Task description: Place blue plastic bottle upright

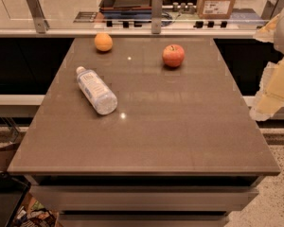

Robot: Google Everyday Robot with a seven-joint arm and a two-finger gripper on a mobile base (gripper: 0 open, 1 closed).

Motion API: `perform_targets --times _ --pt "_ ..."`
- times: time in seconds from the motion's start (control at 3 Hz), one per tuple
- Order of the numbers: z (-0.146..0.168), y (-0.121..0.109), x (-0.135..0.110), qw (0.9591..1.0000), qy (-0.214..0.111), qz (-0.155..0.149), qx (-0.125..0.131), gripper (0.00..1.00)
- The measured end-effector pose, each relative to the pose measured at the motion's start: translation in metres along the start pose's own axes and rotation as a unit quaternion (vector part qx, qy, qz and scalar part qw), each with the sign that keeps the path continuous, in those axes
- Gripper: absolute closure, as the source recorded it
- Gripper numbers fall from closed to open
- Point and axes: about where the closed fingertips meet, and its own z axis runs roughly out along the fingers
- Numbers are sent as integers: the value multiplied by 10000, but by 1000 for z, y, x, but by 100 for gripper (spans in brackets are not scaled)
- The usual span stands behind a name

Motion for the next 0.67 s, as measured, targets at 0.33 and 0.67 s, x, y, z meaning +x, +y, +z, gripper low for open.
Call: perform_targets --times 0.33,0.67 --pt "-1 -10 -3 9994 -167 297 5 0" --pt "4 -24 -20 9918 -595 1131 -70 0"
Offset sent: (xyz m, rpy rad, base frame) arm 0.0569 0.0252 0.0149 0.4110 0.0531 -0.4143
